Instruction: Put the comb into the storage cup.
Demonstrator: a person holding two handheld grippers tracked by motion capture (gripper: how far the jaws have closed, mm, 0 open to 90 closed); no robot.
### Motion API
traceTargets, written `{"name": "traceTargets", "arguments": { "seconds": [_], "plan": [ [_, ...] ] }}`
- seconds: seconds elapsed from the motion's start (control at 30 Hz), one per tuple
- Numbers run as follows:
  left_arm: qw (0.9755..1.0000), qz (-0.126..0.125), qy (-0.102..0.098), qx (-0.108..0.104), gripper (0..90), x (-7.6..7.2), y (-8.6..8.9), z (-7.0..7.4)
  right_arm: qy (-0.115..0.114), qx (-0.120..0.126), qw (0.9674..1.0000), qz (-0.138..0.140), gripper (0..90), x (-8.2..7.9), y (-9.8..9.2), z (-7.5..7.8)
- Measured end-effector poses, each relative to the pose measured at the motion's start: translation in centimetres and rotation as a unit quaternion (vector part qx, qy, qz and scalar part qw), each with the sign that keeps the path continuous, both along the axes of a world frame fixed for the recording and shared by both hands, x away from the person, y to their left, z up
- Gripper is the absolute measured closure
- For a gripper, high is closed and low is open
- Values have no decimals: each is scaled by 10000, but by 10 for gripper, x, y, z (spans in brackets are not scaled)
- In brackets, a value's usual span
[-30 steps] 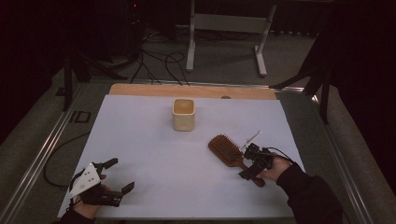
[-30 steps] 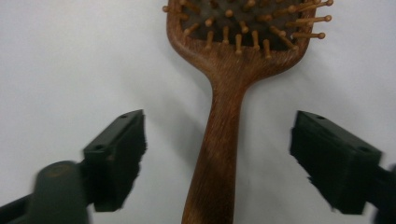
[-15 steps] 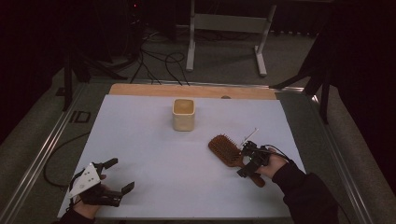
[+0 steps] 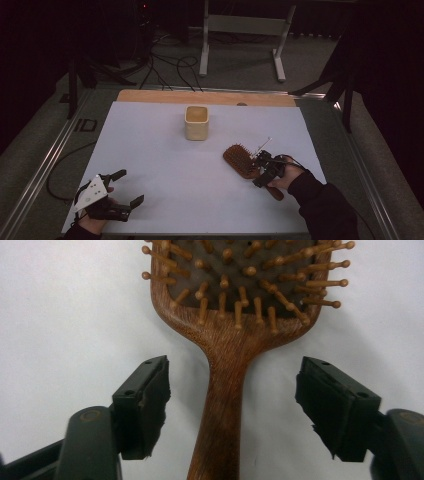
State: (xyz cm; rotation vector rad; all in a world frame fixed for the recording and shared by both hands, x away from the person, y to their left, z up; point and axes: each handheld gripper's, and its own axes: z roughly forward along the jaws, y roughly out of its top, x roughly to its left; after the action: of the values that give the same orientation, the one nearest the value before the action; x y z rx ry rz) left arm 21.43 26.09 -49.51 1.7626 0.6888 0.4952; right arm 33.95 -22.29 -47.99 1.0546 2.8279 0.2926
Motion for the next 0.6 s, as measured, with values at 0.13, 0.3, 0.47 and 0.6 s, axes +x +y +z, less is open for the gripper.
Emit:
{"name": "traceTargets", "arguments": {
  "seconds": [0.13, 0.3, 0.47, 0.6],
  "plan": [
    [10000, 2, 2, 1, 1, 0, 0, 0, 8, -136, 9999, 30, 378, 0, 2, -1],
    [10000, -5, 9, 5, 1, 0, 0, 0, -59, -207, 9997, 93, 451, 1, 3, -2],
    [10000, -4, 8, -5, 1, 0, 0, 0, -35, -289, 9996, -13, 521, 0, 7, -4],
    [10000, -5, 14, -4, 1, 0, 0, 0, 45, -275, 9996, -48, 551, 1, 8, -6]
  ]
}}
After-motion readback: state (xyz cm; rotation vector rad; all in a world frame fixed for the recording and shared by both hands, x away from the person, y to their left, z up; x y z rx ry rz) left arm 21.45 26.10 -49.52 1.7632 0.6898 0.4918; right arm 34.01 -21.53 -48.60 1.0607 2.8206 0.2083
